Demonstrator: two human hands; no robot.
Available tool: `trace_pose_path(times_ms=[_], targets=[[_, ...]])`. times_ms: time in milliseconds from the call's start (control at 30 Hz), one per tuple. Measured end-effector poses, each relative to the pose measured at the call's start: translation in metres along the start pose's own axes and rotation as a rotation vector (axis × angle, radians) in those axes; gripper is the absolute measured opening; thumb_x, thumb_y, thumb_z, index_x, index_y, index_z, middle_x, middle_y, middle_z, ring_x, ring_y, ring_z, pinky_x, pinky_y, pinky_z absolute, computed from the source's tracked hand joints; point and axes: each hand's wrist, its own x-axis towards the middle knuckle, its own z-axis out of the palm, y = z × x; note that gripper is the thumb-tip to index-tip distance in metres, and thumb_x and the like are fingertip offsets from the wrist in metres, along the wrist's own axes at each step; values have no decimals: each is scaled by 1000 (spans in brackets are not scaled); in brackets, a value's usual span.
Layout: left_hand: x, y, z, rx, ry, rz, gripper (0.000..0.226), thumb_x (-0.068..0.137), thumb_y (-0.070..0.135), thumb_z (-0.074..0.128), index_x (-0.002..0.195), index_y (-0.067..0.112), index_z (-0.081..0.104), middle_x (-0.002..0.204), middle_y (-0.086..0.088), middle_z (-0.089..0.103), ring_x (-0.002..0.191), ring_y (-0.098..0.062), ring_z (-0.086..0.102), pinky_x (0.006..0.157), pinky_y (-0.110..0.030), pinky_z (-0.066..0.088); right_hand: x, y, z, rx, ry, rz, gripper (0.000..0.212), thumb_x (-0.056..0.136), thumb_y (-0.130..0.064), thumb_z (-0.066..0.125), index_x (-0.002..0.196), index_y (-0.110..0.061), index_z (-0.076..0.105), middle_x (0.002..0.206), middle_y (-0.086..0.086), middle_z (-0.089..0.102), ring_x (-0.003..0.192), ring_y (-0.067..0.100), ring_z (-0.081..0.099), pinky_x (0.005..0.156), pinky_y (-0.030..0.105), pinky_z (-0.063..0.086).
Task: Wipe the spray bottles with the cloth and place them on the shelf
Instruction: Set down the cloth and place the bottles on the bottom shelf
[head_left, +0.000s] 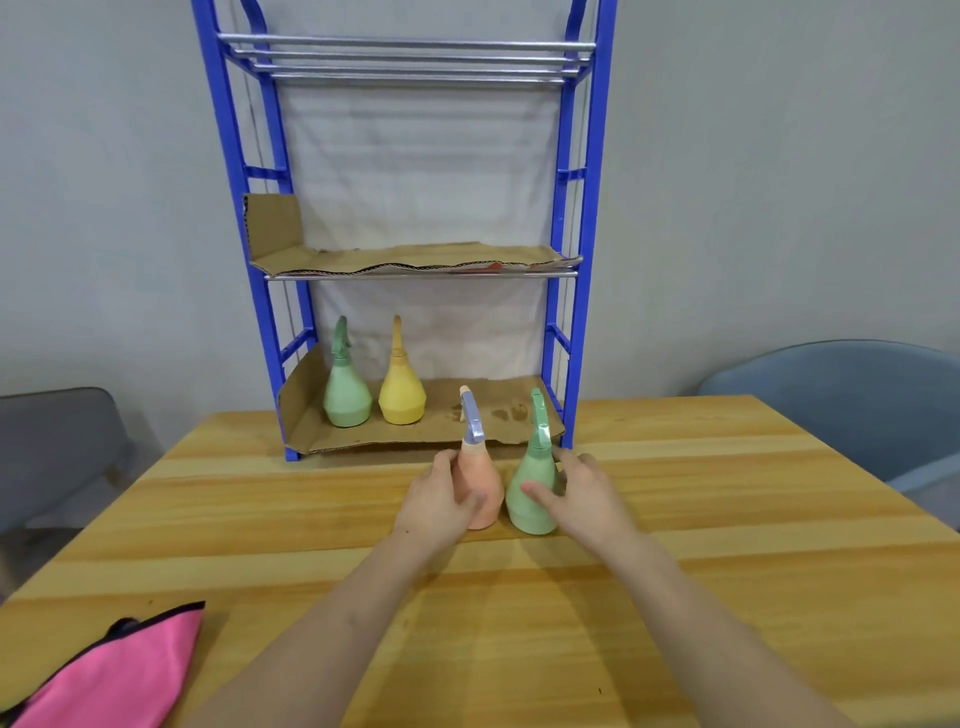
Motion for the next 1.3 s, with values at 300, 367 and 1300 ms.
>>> trace_pose_path(times_ms=[300,367,1300], targets=[[-6,-12,0,-23,82,-62,92,85,40,82,157,20,30,149,-3,54,138,-26,47,113,-43,44,-13,-22,22,95,39,3,74,89,-54,73,150,-22,48,137,1,58,129,22,54,105,33,44],[-5,-11,3,-31,84,-57,97,81,41,85,157,19,29,151,-4,52,139,-27,47,114,-43,44,-16,-22,23,117,33,6,76,89,-50,76,152,-22,45,141,-1,58,132,22,52,103,31,42],[147,22,-28,-58,142,-12,73,85,43,75,142,18,37,129,-5,63,114,-31,65,86,-46,57,149,-39,16,169,114,11,56,91,-53,63,140,-32,47,131,0,61,119,26,60,96,50,54]])
